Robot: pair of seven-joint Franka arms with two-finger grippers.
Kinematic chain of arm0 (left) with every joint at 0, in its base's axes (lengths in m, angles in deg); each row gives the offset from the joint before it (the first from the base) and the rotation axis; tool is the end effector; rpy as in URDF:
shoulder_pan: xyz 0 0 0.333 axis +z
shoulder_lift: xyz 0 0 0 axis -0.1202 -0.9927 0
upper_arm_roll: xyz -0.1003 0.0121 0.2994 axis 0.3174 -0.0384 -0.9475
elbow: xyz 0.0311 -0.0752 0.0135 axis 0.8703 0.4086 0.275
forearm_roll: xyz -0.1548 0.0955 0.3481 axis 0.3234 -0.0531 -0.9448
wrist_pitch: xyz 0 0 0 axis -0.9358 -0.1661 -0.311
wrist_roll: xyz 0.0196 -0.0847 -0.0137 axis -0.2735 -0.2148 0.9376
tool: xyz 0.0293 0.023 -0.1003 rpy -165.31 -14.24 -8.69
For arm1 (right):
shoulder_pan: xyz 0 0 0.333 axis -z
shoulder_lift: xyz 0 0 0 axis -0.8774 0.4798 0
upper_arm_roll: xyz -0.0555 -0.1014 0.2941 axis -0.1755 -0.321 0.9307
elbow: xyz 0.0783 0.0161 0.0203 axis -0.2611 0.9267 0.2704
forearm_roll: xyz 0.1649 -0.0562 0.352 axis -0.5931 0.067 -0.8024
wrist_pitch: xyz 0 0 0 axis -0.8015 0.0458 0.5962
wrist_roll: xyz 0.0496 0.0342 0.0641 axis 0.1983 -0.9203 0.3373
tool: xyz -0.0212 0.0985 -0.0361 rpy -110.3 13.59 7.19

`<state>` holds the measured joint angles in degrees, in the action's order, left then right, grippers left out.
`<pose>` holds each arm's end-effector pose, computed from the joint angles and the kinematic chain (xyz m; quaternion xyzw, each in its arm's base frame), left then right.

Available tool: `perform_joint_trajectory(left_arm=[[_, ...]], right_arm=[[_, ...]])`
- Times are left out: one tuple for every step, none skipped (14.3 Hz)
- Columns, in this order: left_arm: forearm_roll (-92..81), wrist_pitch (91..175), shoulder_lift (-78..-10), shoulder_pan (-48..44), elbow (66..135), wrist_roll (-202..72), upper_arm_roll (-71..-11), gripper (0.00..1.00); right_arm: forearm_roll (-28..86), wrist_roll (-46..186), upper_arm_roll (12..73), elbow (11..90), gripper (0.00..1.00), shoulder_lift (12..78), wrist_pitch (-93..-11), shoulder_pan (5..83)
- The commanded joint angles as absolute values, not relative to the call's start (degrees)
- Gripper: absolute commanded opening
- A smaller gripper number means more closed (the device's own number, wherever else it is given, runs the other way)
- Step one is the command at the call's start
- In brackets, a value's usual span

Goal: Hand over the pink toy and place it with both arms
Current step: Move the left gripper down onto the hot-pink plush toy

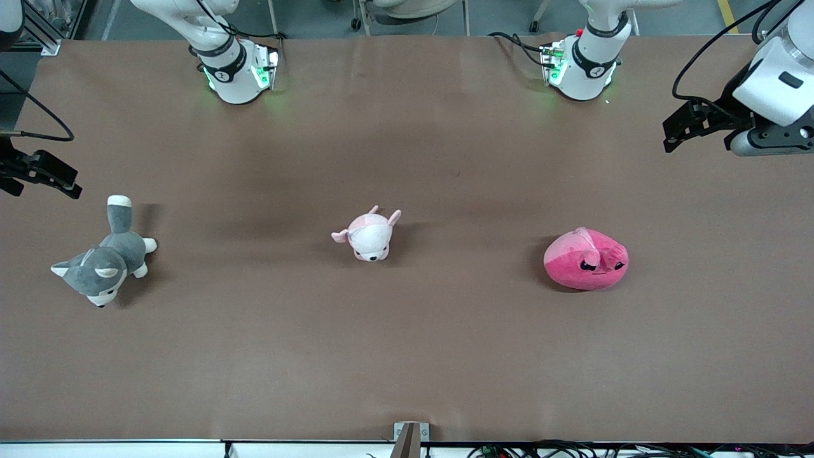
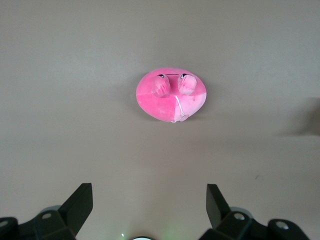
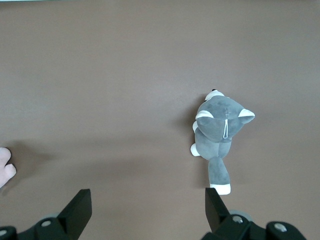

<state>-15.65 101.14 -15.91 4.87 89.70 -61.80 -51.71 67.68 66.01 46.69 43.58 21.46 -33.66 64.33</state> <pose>0.5244 -0.0888 0.6533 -0.9999 -0.0020 0.0030 0.0132 0.5644 -0.0424 0.6193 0.9986 -0.0257 0.0425 0.0197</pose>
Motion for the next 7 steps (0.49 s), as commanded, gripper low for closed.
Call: perform_joint_trajectory(left_arm=[[-16.5,101.1,-16.6,4.7,88.4,-62.6,-51.7,1.0],[-16.7,101.1,-16.7,4.8,88.4,-62.6,-51.7,1.0],[-16.7,101.1,-16.7,5.0,88.4,-62.6,-51.7,1.0],[-16.8,101.1,-17.1,5.1,88.4,-62.8,-51.8,1.0],[-16.7,101.3,-18.4,5.1,88.3,-62.9,-52.0,1.0],[-16.7,101.9,-19.0,5.2,88.4,-63.0,-52.2,1.0],[-16.7,103.5,-19.9,5.2,88.6,-62.9,-52.2,1.0]], right_arm=[[67.0,65.5,46.6,44.3,1.0,20.2,-33.7,64.1],[67.0,65.5,46.6,44.3,1.0,20.2,-33.7,64.1],[67.0,65.5,46.6,44.3,1.0,20.2,-33.8,64.1],[67.0,65.5,46.6,44.3,1.0,20.2,-33.8,64.1],[67.0,65.5,46.6,44.3,1.0,20.2,-33.8,64.1],[67.1,65.5,46.5,44.3,1.0,20.2,-33.7,64.1],[67.1,65.4,46.6,44.2,1.0,20.2,-33.7,64.1]])
